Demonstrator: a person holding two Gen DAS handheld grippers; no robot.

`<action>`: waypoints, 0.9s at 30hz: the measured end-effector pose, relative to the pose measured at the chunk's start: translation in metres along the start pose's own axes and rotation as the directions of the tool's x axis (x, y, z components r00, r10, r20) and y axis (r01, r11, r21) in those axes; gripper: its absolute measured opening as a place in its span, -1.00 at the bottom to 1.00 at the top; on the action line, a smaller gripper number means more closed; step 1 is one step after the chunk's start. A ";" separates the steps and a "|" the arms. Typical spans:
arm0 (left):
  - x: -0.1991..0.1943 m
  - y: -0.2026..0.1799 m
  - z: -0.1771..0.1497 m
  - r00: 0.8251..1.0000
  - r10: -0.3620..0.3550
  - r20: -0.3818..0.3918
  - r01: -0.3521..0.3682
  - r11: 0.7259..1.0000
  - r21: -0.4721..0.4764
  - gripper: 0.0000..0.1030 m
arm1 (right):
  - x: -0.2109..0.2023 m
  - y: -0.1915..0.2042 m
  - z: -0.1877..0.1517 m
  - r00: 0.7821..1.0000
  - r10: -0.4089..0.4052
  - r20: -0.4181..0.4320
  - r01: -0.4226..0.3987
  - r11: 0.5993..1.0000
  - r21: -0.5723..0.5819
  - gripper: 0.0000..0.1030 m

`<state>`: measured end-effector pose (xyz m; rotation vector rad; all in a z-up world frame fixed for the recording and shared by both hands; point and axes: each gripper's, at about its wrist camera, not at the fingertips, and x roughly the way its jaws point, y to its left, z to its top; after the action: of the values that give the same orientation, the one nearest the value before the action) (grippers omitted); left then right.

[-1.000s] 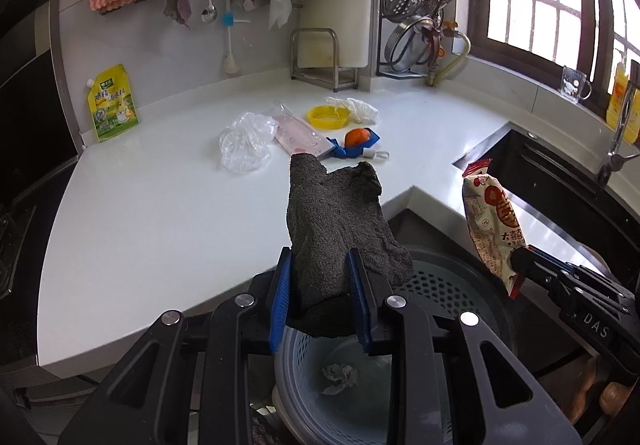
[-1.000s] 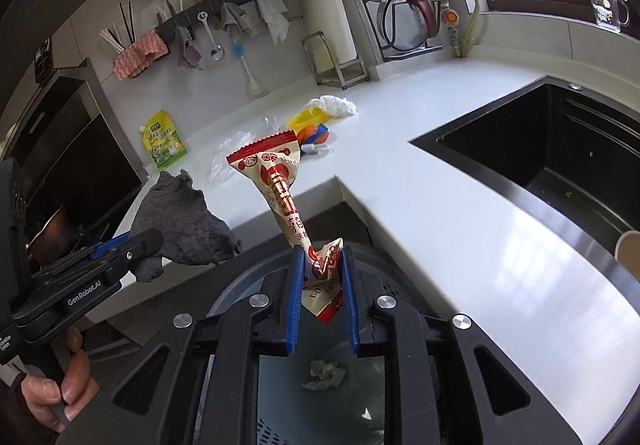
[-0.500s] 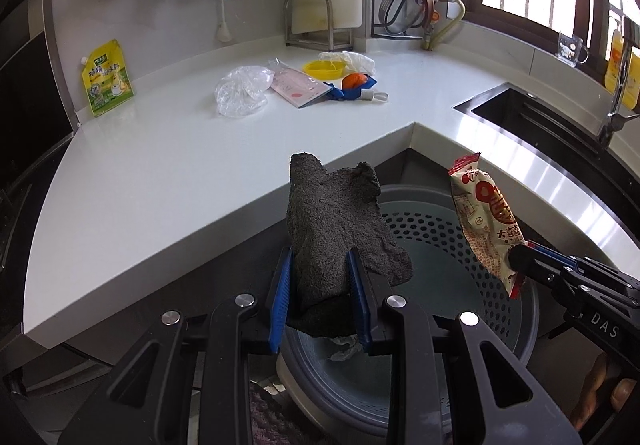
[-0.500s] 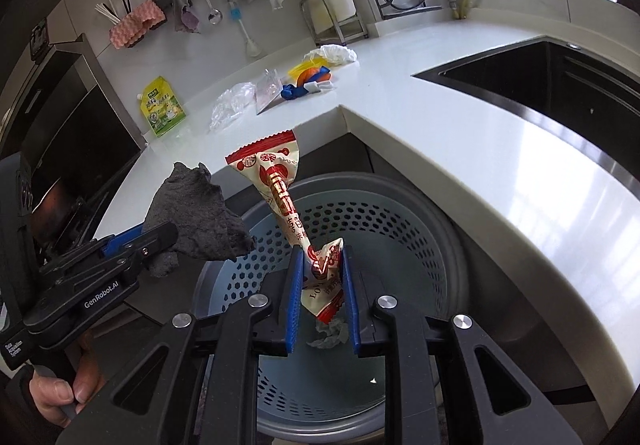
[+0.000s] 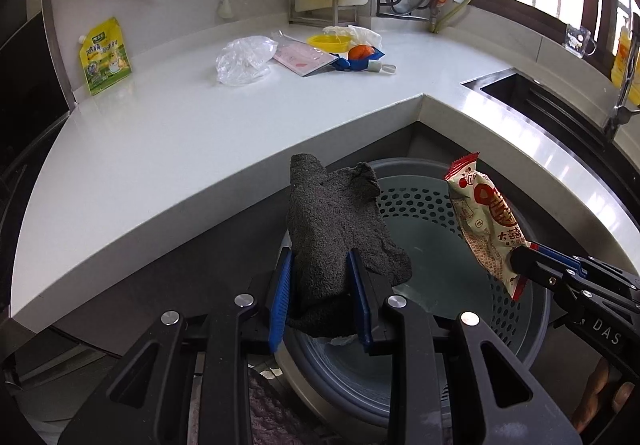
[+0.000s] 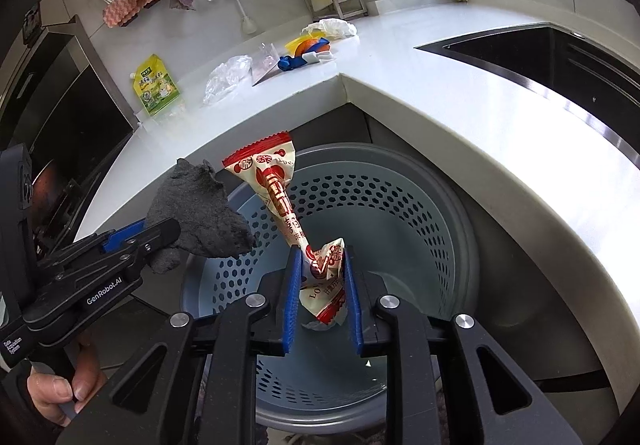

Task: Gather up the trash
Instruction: 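Carry wrapper and cloth over the bin and open both tools to drop them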

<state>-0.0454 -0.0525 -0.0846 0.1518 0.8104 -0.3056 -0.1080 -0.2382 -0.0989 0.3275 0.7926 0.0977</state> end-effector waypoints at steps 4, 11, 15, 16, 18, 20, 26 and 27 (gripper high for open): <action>0.001 0.001 0.000 1.000 -0.001 -0.003 0.001 1.000 -0.004 -0.44 | 0.000 0.000 0.000 1.000 -0.003 -0.002 0.003 1.000 0.000 -0.58; 0.003 0.005 0.001 1.000 0.003 -0.006 -0.003 1.000 -0.016 -0.37 | 0.002 -0.001 0.000 1.000 -0.004 -0.006 0.004 1.000 0.008 -0.56; 0.000 0.003 0.001 1.000 0.012 0.008 -0.012 1.000 -0.011 -0.24 | 0.001 -0.001 0.001 1.000 -0.007 0.000 0.007 1.000 0.013 -0.46; 0.000 0.003 0.001 1.000 0.013 0.009 -0.013 1.000 -0.012 -0.11 | 0.001 -0.002 0.001 1.000 -0.007 0.003 0.007 1.000 0.016 -0.42; -0.001 0.004 0.002 1.000 0.016 0.014 -0.015 1.000 -0.016 0.04 | -0.002 -0.003 0.002 1.000 -0.011 0.012 0.010 1.000 0.024 -0.24; -0.001 0.005 0.002 1.000 0.018 0.016 -0.018 1.000 -0.016 0.05 | -0.004 -0.006 0.003 1.000 -0.007 0.023 0.006 0.999 0.036 -0.22; 0.001 0.008 0.002 1.000 0.024 0.009 -0.024 0.999 -0.022 0.13 | -0.008 -0.009 0.005 0.999 -0.003 0.039 0.001 0.999 0.054 -0.14; 0.001 0.008 0.002 1.000 0.025 0.009 -0.024 0.999 -0.022 0.13 | -0.008 -0.008 0.005 0.999 -0.003 0.039 0.001 0.998 0.055 -0.12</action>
<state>-0.0408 -0.0460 -0.0841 0.1396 0.8024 -0.2741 -0.1107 -0.2491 -0.0931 0.3793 0.7579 0.0675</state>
